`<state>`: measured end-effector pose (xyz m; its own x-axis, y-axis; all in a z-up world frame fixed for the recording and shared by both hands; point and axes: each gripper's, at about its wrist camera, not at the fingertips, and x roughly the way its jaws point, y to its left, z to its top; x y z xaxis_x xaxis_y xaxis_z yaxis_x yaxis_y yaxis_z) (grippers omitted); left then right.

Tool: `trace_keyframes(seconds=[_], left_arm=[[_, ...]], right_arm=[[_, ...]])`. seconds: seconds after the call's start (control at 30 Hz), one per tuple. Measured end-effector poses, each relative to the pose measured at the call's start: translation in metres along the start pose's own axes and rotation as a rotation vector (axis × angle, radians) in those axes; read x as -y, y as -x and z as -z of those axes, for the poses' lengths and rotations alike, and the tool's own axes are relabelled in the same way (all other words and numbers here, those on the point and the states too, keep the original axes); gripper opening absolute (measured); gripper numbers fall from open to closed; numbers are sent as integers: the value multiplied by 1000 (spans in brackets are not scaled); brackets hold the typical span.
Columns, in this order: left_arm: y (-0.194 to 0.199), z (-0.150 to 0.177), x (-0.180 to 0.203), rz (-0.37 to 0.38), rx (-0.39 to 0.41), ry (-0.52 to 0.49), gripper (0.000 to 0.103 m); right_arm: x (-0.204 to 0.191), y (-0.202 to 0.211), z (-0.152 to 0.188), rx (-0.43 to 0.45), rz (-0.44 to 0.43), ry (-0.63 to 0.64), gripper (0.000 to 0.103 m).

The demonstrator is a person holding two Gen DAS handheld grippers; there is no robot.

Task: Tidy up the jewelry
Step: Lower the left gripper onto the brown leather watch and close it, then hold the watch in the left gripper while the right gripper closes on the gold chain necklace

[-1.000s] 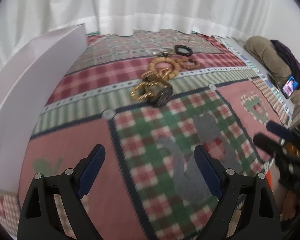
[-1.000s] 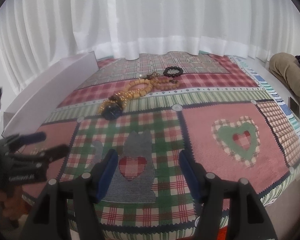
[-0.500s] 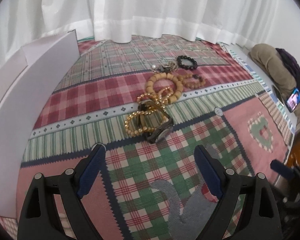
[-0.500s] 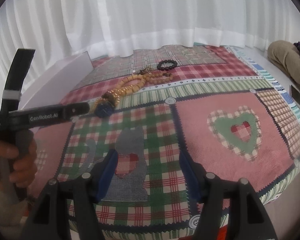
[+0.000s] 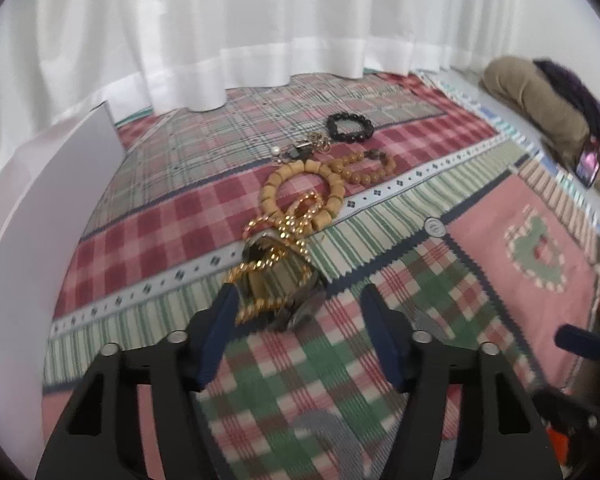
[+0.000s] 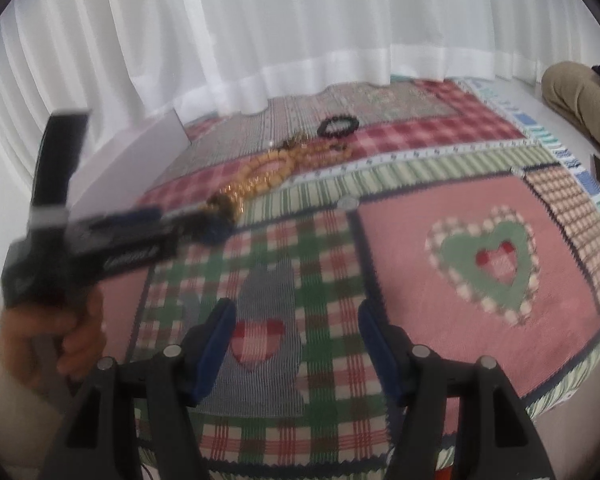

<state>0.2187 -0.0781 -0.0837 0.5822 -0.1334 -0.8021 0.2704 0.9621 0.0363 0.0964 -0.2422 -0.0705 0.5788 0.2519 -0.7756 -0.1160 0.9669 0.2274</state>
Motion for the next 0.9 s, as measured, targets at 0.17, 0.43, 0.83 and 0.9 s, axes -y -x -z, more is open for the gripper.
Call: trace_keyframes(seconds=[0.17, 0.43, 0.83, 0.9], left_arm=[[-28, -4, 9, -6, -69, -82, 28], [-32, -5, 7, -11, -82, -86, 11], [34, 12, -20, -24, 6, -54, 11], [46, 25, -33, -32, 9, -26, 11]], right_arm=[[4, 2, 4, -4, 3, -13, 65], [9, 10, 2, 22, 7, -30, 65], [5, 12, 5, 20, 0, -26, 65], [3, 12, 6, 18, -2, -22, 65]])
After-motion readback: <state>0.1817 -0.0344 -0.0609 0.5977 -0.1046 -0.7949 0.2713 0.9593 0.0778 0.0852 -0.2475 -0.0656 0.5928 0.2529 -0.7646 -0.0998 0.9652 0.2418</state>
